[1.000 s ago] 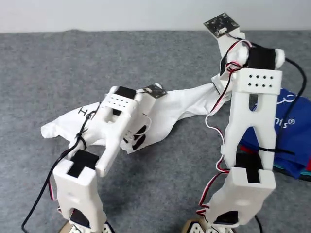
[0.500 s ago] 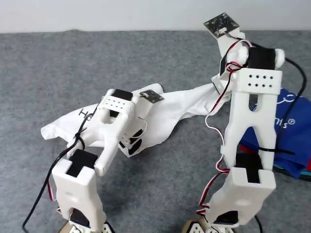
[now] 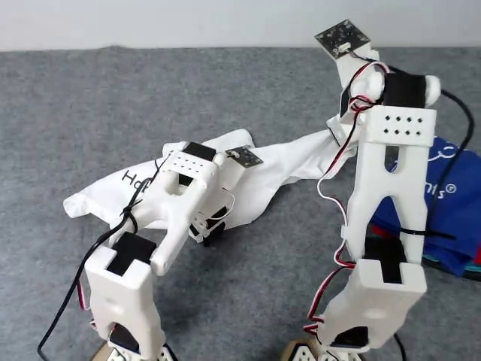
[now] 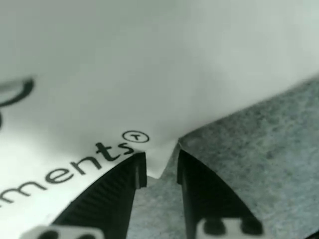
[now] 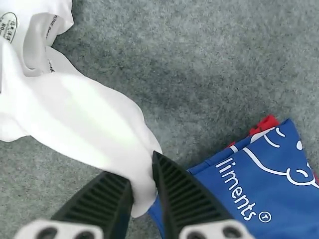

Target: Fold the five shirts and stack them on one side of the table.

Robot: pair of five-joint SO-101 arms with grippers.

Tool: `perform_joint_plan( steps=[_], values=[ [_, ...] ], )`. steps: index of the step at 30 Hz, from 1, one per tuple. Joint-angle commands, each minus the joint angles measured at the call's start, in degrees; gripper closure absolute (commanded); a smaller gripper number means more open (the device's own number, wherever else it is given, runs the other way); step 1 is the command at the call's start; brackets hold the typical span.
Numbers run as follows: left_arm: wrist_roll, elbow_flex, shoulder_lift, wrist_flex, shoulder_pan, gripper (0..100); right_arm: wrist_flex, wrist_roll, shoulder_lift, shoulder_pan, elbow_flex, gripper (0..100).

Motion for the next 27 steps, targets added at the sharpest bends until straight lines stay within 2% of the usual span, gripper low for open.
perform_joint_plan(
  steps=[1, 7, 9, 11, 15, 27],
  values=[
    [-0.6, 1.8, -0.4, -4.7, -0.3, 88, 1.2, 0.0, -0.6, 0.8, -3.1, 98.8],
    [-0.3, 3.9, -0.4, -9.5, -0.4, 89, 1.2, 0.0, -0.6, 0.8, -3.1, 98.8],
    [1.1, 3.9, -0.4, -9.8, -0.4, 93, 1.2, 0.0, -0.6, 0.8, -3.2, 98.8],
    [1.1, 3.6, -1.1, -9.3, -0.3, 100, 1.2, 0.0, -0.6, 0.8, -3.3, 98.8],
    [1.2, 2.2, -4.5, -4.1, -0.3, 100, 1.2, 0.0, -0.7, 0.8, -3.3, 98.8],
    [1.5, -4.4, -44.4, 7.6, -2.1, 100, 1.2, 0.1, -6.8, 0.8, -4.3, 98.8]
  ],
)
